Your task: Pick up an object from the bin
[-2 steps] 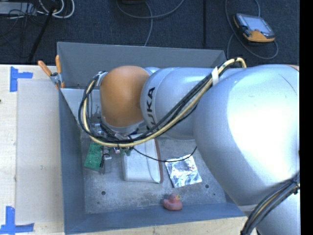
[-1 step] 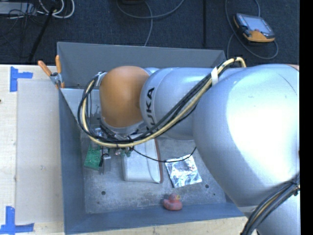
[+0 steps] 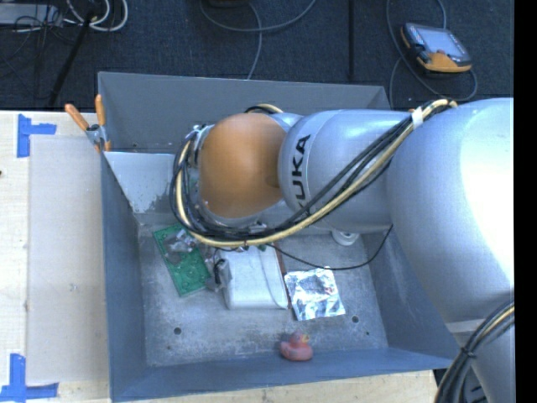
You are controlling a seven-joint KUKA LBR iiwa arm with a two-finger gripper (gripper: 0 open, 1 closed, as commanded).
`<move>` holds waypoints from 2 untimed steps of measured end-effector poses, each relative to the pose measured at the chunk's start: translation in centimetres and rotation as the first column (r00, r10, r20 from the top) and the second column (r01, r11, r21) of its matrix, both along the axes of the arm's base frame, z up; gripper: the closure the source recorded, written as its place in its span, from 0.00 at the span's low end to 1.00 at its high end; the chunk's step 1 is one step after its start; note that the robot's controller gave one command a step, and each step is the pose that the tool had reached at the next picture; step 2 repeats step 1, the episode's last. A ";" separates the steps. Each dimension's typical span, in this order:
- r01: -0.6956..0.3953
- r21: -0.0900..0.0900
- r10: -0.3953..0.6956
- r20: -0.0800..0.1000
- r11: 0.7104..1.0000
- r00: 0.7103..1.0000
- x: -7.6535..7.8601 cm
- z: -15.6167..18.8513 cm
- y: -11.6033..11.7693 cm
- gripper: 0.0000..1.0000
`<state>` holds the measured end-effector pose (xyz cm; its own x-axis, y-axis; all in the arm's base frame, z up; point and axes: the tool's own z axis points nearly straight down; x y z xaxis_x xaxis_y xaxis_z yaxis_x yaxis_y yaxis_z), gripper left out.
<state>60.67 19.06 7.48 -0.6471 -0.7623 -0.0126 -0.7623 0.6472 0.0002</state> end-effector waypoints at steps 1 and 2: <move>-0.010 -0.006 0.010 0.001 1.000 1.000 -2.5 14.6 1.1 1.00; -0.010 -0.006 0.010 0.001 1.000 1.000 -2.5 14.6 1.1 1.00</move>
Offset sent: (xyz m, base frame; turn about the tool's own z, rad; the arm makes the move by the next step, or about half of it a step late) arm -0.0270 0.0105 0.1416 -0.0103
